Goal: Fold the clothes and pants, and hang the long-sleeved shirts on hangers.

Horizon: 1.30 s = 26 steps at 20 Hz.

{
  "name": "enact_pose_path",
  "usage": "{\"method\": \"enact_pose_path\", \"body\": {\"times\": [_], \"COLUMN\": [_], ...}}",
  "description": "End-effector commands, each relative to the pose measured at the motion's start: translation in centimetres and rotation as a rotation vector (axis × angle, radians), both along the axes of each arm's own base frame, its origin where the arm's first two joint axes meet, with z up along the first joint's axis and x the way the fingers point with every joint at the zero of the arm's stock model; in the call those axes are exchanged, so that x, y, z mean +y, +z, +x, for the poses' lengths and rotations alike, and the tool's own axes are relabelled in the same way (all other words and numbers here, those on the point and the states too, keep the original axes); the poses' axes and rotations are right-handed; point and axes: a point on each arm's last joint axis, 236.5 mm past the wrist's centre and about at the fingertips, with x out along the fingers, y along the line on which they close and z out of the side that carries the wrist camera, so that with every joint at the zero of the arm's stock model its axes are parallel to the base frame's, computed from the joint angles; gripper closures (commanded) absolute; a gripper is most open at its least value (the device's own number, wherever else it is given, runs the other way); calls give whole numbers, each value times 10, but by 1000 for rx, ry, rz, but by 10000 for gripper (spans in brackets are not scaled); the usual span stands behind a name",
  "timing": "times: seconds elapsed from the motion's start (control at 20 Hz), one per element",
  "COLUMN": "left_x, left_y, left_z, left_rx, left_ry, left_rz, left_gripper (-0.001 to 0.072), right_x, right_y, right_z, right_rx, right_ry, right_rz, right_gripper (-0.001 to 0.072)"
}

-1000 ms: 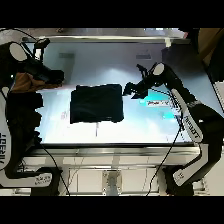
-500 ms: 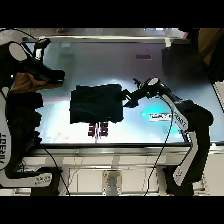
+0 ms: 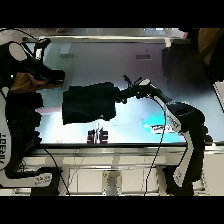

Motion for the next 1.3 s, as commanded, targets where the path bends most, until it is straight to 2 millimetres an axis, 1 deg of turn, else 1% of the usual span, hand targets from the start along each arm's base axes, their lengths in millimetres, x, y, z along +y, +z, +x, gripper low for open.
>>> {"method": "enact_pose_path", "body": {"times": [0.0,0.05,0.1,0.2,0.25,0.35,0.4,0.5,0.55,0.6,0.65,0.7,0.75,0.8,0.85,0.95,1.0,1.1,1.2,1.25], "left_x": [0,0,1,2,2,2,2,2,2,2,2,2,2,2,2,2,2,2,2,2], "left_y": [0,0,0,0,0,0,0,0,0,0,0,0,0,0,0,0,0,0,0,0], "left_z": [0,0,0,0,0,0,0,0,0,0,0,0,0,0,0,0,0,0,1,1], "left_rx": [-1,-1,-1,-1,-1,-1,-1,-2,-1,-1,-2,-2,-2,-2,-2,-2,-2,0,0,0], "left_ry": [-1,-1,0,1,2,2,2,2,2,2,2,2,2,2,2,3,3,10,10,10], "left_rz": [1,1,1,6,8,8,8,9,8,8,8,8,8,8,8,7,7,5,5,5], "left_gripper": [689,688,688,688,688,688,688,689,688,688,688,688,688,688,689,688,688,688,689,689], "right_x": [-16,-38,-67,-143,-187,-270,-311,-398,-441,-482,-517,-547,-573,-593,-604,-612,-611,-601,-588,-579], "right_y": [28,35,37,43,51,75,88,112,123,131,135,136,133,125,115,87,69,38,13,5], "right_z": [17,21,26,36,41,40,34,10,-10,-35,-63,-93,-128,-163,-193,-248,-272,-316,-350,-364], "right_rx": [-49,-56,-61,-71,-77,-92,-92,-77,-54,-22,17,59,109,156,198,292,352,467,551,589], "right_ry": [3,3,-12,-88,-146,-260,-317,-450,-527,-608,-687,-764,-843,-913,-969,-1046,-1086,-1155,-1223,-1234], "right_rz": [10,-33,-101,-285,-369,-483,-531,-631,-674,-713,-746,-771,-792,-802,-800,-777,-759,-739,-708,-695], "right_gripper": [645,646,645,645,645,646,646,646,646,646,646,646,646,645,645,645,645,645,645,645]}}
